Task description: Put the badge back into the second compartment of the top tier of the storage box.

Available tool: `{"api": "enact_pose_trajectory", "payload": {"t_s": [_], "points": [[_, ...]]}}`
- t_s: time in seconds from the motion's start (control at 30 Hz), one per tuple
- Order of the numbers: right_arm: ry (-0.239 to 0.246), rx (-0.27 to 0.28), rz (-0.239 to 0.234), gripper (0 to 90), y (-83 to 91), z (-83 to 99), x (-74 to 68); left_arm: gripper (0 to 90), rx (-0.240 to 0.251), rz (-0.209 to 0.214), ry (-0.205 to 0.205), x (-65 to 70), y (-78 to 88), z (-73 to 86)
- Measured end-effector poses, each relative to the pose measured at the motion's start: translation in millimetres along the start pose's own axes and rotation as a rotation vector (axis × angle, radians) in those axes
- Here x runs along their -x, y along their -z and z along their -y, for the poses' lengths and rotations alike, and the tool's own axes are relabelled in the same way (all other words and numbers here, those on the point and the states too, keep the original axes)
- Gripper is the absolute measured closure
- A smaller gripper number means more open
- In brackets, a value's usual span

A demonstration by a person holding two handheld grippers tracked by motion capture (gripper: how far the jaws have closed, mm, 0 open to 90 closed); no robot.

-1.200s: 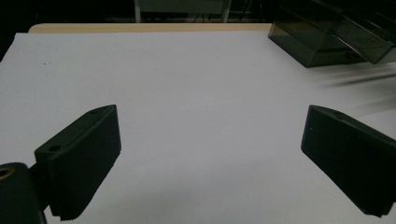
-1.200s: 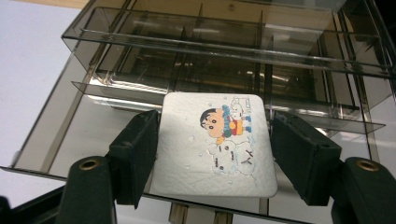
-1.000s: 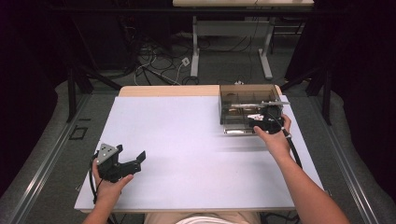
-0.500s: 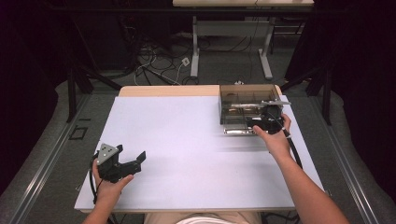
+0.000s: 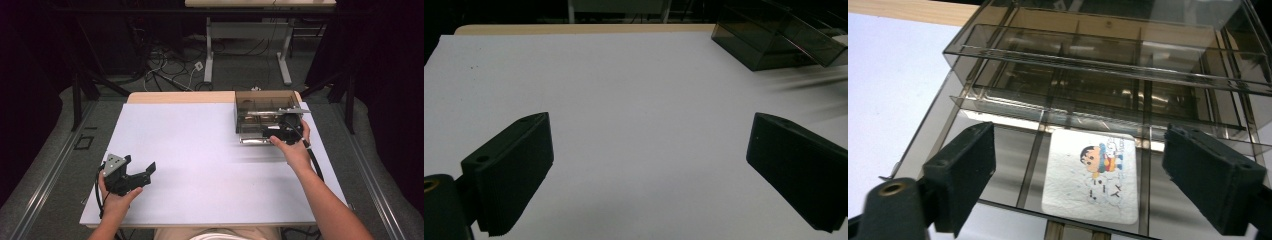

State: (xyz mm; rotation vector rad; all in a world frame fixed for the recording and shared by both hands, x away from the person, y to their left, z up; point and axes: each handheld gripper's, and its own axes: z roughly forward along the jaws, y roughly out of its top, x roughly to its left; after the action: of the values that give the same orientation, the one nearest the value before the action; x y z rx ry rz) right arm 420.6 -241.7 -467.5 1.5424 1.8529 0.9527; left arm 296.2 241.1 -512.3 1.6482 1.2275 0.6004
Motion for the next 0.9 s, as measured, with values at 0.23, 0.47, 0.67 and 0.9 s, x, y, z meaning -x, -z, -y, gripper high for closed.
{"api": "enact_pose_trajectory", "payload": {"t_s": [0.23,0.47,0.67,0.9], "points": [[0.051,0.034,-0.027,0.0,3.1,2.7,-12.0,5.1,-0.002,0.006,0.006,-1.5,-0.4,-0.1],[0.087,0.056,-0.039,0.0,10.5,5.7,-22.4,5.2,-0.002,0.006,0.005,-1.6,-0.2,-0.3],[0.124,0.093,-0.059,0.0,23.0,9.0,-32.2,5.1,-0.010,0.011,-0.003,-0.6,-2.2,-0.5],[0.121,0.126,-0.107,0.0,37.9,16.1,-40.9,5.2,-0.015,0.011,-0.002,1.6,-1.3,0.4]]}}
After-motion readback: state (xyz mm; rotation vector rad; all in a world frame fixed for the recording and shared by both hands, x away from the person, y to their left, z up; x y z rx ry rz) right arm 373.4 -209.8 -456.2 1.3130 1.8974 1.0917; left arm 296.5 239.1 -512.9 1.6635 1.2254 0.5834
